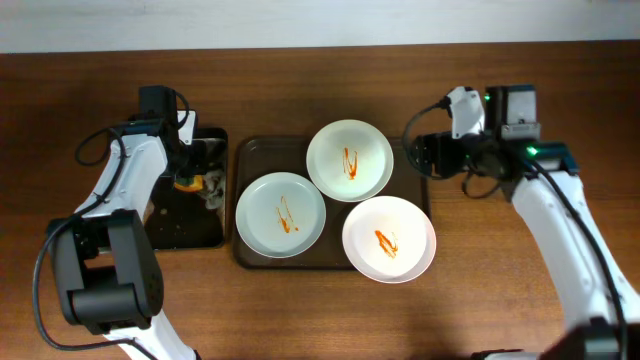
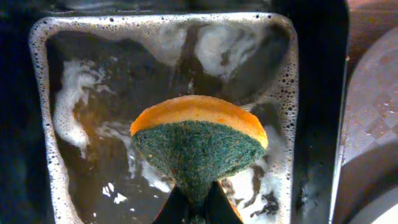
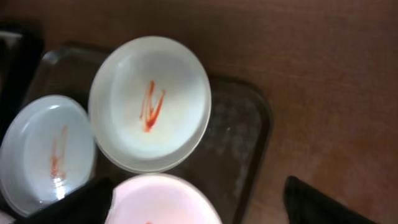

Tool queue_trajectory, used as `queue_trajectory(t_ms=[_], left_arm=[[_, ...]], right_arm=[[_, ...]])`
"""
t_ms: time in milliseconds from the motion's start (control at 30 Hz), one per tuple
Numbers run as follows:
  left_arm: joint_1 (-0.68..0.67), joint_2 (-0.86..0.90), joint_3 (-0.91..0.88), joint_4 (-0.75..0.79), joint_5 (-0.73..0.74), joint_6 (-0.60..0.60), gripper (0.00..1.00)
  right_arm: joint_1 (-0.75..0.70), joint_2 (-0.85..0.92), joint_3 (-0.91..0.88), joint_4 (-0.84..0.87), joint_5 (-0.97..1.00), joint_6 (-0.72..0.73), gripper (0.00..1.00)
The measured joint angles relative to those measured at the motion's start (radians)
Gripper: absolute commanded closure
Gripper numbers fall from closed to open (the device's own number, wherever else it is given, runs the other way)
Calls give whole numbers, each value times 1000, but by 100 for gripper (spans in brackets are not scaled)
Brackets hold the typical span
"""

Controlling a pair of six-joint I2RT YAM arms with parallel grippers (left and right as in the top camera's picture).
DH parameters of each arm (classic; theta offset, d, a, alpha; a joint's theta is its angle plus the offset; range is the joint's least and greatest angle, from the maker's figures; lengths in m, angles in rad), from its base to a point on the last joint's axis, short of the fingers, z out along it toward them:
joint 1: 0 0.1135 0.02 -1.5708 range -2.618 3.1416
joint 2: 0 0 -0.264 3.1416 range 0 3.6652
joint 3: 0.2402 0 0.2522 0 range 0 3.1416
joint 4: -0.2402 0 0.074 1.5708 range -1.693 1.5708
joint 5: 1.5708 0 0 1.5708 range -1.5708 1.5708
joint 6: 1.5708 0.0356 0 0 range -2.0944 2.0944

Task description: Clean dirty plates on tray and stack at the side

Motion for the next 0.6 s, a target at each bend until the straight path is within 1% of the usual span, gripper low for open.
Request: queue_trajectory(t_ms=[33, 100, 133, 200, 300, 367, 433, 500, 600], left_arm=[[0, 0, 0, -3, 13, -5, 100], [0, 0, 0, -6, 24, -8, 100], [0, 0, 0, -9, 28, -11, 100], [0, 0, 0, -24, 40, -11, 100], [-1, 0, 0, -36, 51, -11, 100], [-1, -4, 0, -39, 55, -11, 100], [-3, -20, 0, -39, 58, -11, 100], [-8, -59, 0, -37, 66, -11, 100], [-40, -138, -1, -2, 108, -12, 100]], right_arm=[[14, 71, 0, 53, 2, -2, 26], [31, 134, 0, 80, 6, 0, 32], [39, 158, 0, 93, 11, 2, 39], [70, 235, 2, 150, 22, 19, 44], [109, 322, 2, 185, 40, 49, 55], [132, 369, 2, 214, 51, 85, 70], [147, 394, 2, 229, 58, 105, 72], [159, 412, 2, 246, 74, 126, 79], [164, 427, 2, 243, 111, 175, 79]])
